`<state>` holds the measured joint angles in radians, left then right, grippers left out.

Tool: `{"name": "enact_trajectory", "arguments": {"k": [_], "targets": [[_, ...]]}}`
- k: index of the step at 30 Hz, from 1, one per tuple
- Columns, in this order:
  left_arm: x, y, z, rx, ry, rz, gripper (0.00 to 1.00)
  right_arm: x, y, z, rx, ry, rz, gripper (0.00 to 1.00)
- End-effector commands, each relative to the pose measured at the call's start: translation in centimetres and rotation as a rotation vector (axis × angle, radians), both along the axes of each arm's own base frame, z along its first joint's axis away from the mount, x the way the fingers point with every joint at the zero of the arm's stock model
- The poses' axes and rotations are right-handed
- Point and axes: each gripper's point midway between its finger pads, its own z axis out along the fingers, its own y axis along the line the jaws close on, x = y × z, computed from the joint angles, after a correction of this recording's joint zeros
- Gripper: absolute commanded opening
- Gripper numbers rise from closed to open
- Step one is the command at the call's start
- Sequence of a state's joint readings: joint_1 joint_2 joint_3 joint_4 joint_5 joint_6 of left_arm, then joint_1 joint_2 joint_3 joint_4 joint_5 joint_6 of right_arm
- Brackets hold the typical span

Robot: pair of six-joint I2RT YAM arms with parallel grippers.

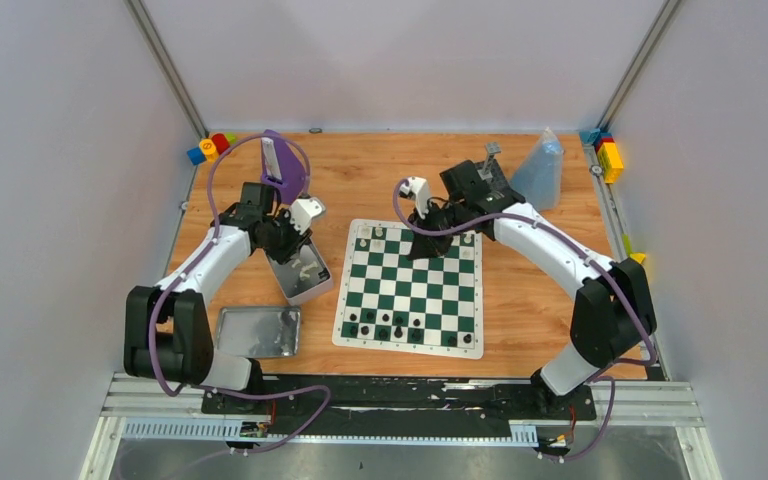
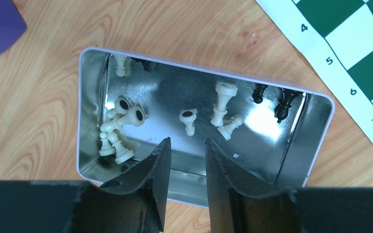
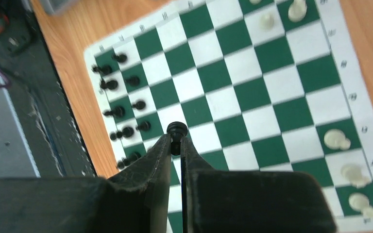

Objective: Set up the chess pieces on the board
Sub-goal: Place the chess piece on the chessboard.

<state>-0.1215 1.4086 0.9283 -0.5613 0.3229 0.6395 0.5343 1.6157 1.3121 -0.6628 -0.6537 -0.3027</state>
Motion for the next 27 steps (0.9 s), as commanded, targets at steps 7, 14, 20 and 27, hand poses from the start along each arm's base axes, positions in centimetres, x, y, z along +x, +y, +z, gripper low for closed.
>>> {"name": "enact_trajectory", "arguments": {"k": [7,14,20,27], "targets": [[2.6,0.3,3.8,-0.042,-0.075,0.124,0.51,-4.2,-9.6,-6.5,-0.449,-0.059,-0.013,0.00],[2.3,0.3,6.5,-0.070,-0.118,0.164,0.58,-6.3,-12.6,-8.4,-0.579,-0.026,-0.007,0.00],[2.1,0.1,8.7,-0.110,-0.136,0.209,0.61,-7.3,-13.3,-9.9,-0.629,0.006,0.014,0.00],[2.1,0.3,9.7,-0.111,-0.161,0.226,0.63,-8.7,-13.0,-11.2,-0.662,0.036,0.059,0.01]]}}
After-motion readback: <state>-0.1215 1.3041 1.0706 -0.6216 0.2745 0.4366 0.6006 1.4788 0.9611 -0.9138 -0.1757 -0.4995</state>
